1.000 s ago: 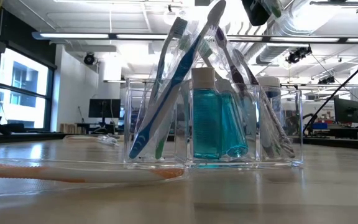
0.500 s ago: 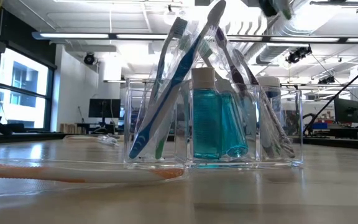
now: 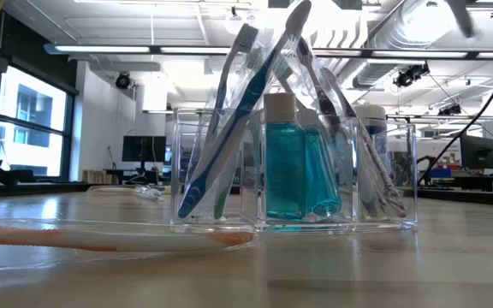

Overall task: Pick & Place toothbrushing station
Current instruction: Put the green toothbrush into the transparent organizer

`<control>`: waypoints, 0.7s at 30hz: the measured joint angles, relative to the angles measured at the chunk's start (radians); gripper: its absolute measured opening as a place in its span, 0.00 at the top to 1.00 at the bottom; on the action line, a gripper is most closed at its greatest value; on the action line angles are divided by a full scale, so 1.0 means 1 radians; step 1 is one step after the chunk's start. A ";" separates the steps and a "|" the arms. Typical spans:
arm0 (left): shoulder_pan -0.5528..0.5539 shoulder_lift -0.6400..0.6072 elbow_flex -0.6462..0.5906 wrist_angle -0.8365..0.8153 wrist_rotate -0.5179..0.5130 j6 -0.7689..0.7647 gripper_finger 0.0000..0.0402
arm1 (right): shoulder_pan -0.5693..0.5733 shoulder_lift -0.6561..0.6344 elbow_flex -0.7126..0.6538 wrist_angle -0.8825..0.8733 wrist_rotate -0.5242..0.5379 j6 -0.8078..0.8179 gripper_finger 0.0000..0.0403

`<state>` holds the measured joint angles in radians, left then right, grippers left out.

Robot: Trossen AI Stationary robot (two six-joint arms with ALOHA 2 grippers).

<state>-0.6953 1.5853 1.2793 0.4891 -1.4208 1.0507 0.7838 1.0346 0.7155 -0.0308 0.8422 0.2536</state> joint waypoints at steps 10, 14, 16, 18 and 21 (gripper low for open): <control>0.126 -0.152 0.000 -0.860 0.251 -0.777 0.44 | 0.131 -0.031 -0.030 -0.180 0.239 0.206 0.96; 0.193 -0.263 0.000 -1.237 0.513 -1.207 0.44 | 0.133 -0.029 -0.107 -0.127 0.233 0.272 0.96; 0.210 -0.293 -0.011 -1.303 0.528 -1.339 0.44 | 0.133 -0.029 -0.157 -0.022 0.233 0.251 0.96; 0.218 -0.317 -0.047 -1.301 0.526 -1.373 0.44 | 0.133 -0.029 -0.210 0.146 0.226 0.169 0.96; 0.218 -0.350 -0.104 -1.286 0.577 -1.398 0.44 | 0.114 -0.027 -0.288 0.440 0.131 -0.013 0.96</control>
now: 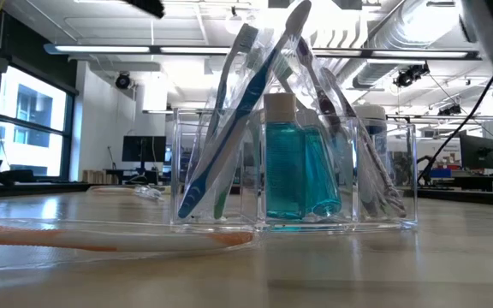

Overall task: Pick & Place toothbrushing station
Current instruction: Put the green toothbrush into the transparent organizer

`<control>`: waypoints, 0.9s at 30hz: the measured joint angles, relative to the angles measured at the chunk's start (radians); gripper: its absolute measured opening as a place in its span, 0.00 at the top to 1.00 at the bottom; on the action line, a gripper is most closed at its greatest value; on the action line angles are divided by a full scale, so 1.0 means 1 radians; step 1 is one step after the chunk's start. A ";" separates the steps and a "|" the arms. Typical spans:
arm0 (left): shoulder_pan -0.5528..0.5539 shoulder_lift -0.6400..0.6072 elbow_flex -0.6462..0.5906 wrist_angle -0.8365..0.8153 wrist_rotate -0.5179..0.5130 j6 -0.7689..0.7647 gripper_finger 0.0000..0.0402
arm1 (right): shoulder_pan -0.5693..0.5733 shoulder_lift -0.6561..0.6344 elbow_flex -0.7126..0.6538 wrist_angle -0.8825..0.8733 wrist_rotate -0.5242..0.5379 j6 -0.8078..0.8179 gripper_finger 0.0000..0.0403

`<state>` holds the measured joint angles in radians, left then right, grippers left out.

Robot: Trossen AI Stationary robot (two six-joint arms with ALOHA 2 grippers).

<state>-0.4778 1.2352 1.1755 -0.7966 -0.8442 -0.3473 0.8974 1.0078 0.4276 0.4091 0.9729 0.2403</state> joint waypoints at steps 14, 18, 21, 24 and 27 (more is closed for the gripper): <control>0.000 -0.116 -0.407 0.398 0.086 -0.052 0.44 | -0.318 0.184 -0.186 0.714 -0.646 -0.224 0.96; 0.000 -0.136 -0.471 0.479 0.097 -0.052 0.44 | -0.369 0.306 -0.186 0.866 -0.718 -0.235 0.96; 0.000 -0.146 -0.501 0.517 0.098 -0.052 0.44 | -0.395 0.383 -0.186 0.936 -0.719 -0.231 0.96; 0.000 -0.146 -0.505 0.521 0.098 -0.055 0.44 | -0.424 0.449 -0.186 1.003 -0.723 -0.212 0.96; 0.000 -0.146 -0.505 0.532 0.098 -0.055 0.44 | -0.451 0.501 -0.167 1.022 -0.726 -0.196 0.96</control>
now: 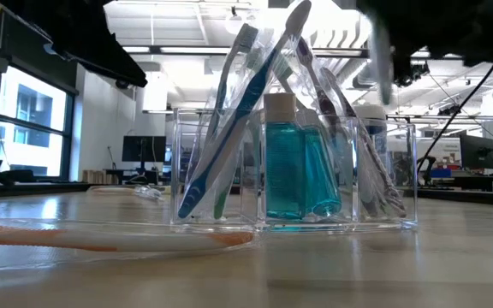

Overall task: Pick & Place toothbrushing station
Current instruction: Put the green toothbrush into the transparent organizer

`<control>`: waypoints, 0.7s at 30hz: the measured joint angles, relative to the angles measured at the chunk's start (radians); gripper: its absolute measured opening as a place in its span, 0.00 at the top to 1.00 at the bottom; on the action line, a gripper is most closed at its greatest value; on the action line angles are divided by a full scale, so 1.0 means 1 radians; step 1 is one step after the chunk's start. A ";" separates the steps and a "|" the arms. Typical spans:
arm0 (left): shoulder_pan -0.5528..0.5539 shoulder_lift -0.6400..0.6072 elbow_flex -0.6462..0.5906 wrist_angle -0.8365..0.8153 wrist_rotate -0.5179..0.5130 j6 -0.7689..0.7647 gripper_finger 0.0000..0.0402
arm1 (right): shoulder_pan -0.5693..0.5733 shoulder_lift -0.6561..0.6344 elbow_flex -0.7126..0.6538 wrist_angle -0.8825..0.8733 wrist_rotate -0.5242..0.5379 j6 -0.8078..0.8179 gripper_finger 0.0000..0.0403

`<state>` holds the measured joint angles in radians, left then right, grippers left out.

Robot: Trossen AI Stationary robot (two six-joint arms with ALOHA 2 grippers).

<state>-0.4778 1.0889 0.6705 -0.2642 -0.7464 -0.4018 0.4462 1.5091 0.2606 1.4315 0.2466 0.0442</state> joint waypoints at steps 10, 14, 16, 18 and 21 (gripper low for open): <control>0.000 0.000 0.000 0.038 0.000 0.011 0.44 | -0.085 0.155 0.106 0.001 -0.200 0.068 0.96; 0.000 0.001 0.000 0.037 0.000 0.011 0.44 | -0.096 0.176 0.101 0.002 -0.188 0.069 0.96; 0.000 0.008 0.000 0.038 0.000 0.011 0.44 | -0.096 0.181 0.101 0.001 -0.184 0.073 0.96; 0.000 0.014 0.000 0.035 0.002 0.011 0.44 | -0.095 0.181 0.101 -0.005 -0.173 0.071 0.96; 0.000 0.027 0.000 0.035 0.005 0.006 0.44 | -0.095 0.181 0.101 -0.030 -0.165 0.080 0.96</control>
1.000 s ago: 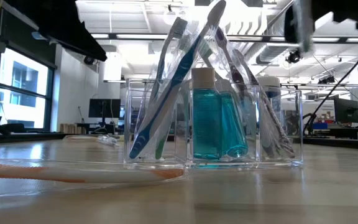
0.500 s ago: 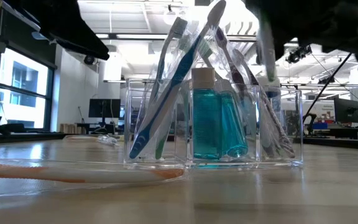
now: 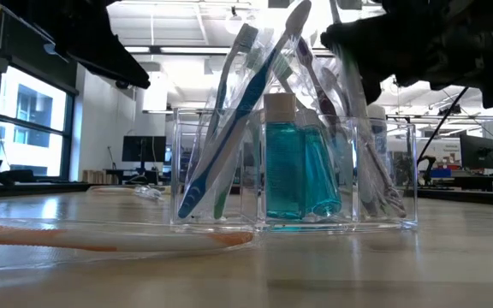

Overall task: Pick & Place toothbrushing station
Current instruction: Put the green toothbrush into the transparent organizer

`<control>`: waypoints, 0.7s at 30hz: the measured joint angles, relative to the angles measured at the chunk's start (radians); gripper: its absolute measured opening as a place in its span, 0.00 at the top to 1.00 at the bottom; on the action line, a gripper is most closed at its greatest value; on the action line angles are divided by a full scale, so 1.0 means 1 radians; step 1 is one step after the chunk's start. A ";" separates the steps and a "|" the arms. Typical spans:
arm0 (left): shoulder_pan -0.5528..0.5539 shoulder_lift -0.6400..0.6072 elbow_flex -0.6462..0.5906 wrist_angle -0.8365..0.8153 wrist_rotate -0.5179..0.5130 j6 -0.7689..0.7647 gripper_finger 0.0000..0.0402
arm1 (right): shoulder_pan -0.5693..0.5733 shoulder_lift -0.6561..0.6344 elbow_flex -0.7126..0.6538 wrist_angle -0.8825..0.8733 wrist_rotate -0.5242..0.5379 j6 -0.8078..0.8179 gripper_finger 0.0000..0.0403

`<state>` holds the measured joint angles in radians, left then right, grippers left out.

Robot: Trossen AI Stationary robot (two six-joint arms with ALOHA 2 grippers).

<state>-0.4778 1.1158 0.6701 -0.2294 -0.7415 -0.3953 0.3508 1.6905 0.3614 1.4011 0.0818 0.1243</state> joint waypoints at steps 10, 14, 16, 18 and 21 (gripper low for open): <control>0.000 0.014 0.000 0.002 -0.006 -0.002 0.44 | 0.000 0.000 0.000 -0.044 -0.006 0.059 0.96; 0.000 0.013 0.000 0.003 -0.009 -0.002 0.44 | 0.000 0.000 0.000 -0.051 -0.006 0.086 0.96; 0.000 0.014 0.000 0.004 -0.009 -0.002 0.44 | 0.000 0.000 0.000 -0.051 -0.006 0.086 0.96; 0.000 0.014 0.000 0.003 -0.009 -0.002 0.44 | 0.000 0.000 0.000 -0.052 -0.006 0.091 0.96; 0.000 0.013 0.000 0.003 -0.009 -0.002 0.44 | 0.000 0.000 0.000 -0.069 0.002 0.117 0.96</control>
<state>-0.4774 1.1291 0.6701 -0.2260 -0.7506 -0.3977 0.3508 1.6905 0.3611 1.3320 0.0833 0.2413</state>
